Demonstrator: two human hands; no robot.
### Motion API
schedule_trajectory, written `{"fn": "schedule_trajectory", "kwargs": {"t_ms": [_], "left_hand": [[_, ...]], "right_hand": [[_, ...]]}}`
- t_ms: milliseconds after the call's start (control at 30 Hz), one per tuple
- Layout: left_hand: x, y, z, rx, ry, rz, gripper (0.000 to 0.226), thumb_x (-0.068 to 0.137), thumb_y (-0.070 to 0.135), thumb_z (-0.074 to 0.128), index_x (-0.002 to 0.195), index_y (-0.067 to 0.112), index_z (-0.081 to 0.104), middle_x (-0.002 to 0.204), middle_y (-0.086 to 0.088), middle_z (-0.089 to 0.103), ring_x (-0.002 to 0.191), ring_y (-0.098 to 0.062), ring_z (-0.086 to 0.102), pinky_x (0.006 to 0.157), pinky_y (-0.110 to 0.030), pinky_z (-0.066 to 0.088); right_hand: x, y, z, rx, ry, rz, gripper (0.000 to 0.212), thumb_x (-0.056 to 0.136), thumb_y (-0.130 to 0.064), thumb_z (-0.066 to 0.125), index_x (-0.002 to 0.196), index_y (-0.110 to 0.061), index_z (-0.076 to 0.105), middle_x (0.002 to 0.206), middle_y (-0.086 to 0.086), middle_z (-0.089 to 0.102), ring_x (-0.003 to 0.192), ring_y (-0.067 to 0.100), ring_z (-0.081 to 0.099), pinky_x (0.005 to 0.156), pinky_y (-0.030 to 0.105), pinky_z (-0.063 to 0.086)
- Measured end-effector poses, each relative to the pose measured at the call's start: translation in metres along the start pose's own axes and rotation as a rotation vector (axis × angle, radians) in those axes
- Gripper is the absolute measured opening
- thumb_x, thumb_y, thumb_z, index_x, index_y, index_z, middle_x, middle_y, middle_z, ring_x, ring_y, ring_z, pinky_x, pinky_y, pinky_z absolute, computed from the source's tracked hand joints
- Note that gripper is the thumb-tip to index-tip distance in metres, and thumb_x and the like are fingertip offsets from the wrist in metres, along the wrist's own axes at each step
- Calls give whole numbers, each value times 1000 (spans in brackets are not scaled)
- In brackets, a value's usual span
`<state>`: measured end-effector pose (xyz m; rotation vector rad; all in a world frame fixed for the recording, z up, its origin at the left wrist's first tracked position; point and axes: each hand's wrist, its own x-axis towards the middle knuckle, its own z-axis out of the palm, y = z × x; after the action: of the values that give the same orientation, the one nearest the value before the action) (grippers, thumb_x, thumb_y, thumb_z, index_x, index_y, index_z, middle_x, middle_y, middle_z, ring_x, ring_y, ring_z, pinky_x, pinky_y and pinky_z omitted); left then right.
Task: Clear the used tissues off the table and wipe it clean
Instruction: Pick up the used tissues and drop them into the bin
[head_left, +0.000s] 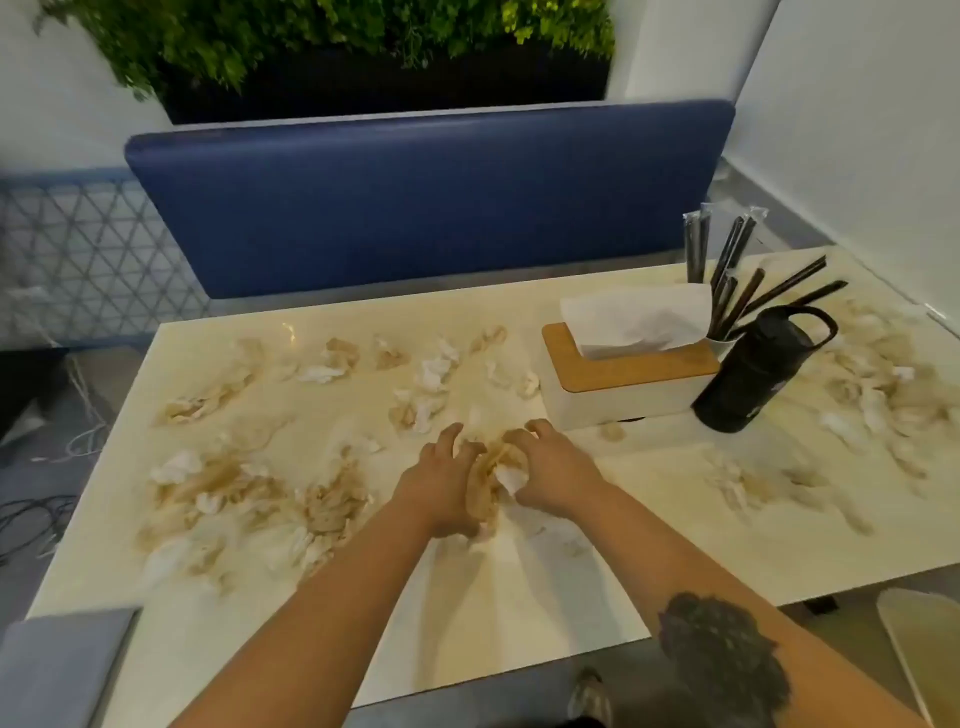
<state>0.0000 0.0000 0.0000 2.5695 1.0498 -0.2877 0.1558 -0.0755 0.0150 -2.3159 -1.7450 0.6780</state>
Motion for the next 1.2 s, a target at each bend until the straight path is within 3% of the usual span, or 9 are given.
{"fn": "schedule_trajectory", "kwargs": {"t_ms": [200, 433, 500, 567, 700, 833, 1033, 1100, 1200], "left_hand": [[18, 0, 21, 10, -31, -60, 88, 66, 43, 76, 137, 28, 27, 152, -2, 2, 127, -30, 32, 89, -41, 48], [37, -3, 28, -159, 58, -86, 34, 81, 23, 63, 114, 19, 53, 139, -3, 31, 106, -23, 51, 75, -34, 50], [40, -5, 26, -178, 73, -86, 26, 83, 21, 61, 108, 16, 56, 127, -2, 41, 96, -21, 54, 72, -31, 48], [43, -7, 20, -206, 86, -84, 25, 82, 15, 60, 107, 14, 57, 118, -3, 46, 92, -22, 54, 71, -31, 46], [44, -8, -1, -282, 154, -54, 26, 76, 9, 60, 103, 11, 59, 107, -4, 50, 88, -23, 55, 73, -33, 46], [45, 0, -21, -328, 238, -11, 23, 76, 14, 62, 98, 11, 59, 98, 1, 48, 80, -18, 50, 67, -29, 42], [43, 24, -47, -383, 301, 73, 23, 74, 15, 65, 96, 15, 58, 91, 5, 47, 78, -17, 50, 65, -29, 42], [41, 35, -54, -417, 304, 102, 24, 73, 13, 66, 95, 16, 58, 92, 4, 50, 80, -17, 51, 67, -30, 44], [41, 58, -60, -440, 302, 162, 23, 72, 11, 66, 94, 14, 59, 89, 4, 49, 79, -16, 50, 66, -28, 41]], "right_hand": [[28, 4, 29, -192, -146, 24, 71, 84, -33, 63, 143, -31, 25, 151, 9, 14, 122, 33, 41, 91, 40, 45], [44, 6, 31, -151, -120, 0, 31, 87, -11, 53, 118, -12, 50, 118, 11, 45, 105, 31, 49, 74, 33, 39], [45, 7, 26, -89, -94, -4, 21, 87, -6, 52, 107, -7, 55, 95, 6, 49, 99, 31, 54, 70, 34, 38], [48, 8, 20, -10, -68, 19, 16, 86, -4, 52, 100, -1, 58, 81, 6, 49, 93, 31, 57, 69, 37, 39], [51, 9, 6, 79, -1, 69, 14, 83, -7, 55, 96, -5, 60, 94, 14, 61, 89, 30, 58, 60, 27, 31], [46, 9, -14, 238, 81, 70, 10, 78, -10, 63, 84, -6, 56, 79, 9, 57, 77, 26, 54, 51, 29, 29], [15, 9, -47, 480, 188, 171, 24, 57, -37, 56, 63, -21, 39, 64, -5, 45, 62, 14, 42, 47, 22, 25], [4, 16, -55, 527, 225, 189, 17, 62, -33, 61, 64, -26, 45, 66, -9, 49, 66, 14, 47, 48, 20, 29], [-14, 33, -61, 540, 303, 231, 10, 74, -12, 66, 75, -14, 57, 70, -3, 56, 70, 16, 52, 49, 17, 32]]}}
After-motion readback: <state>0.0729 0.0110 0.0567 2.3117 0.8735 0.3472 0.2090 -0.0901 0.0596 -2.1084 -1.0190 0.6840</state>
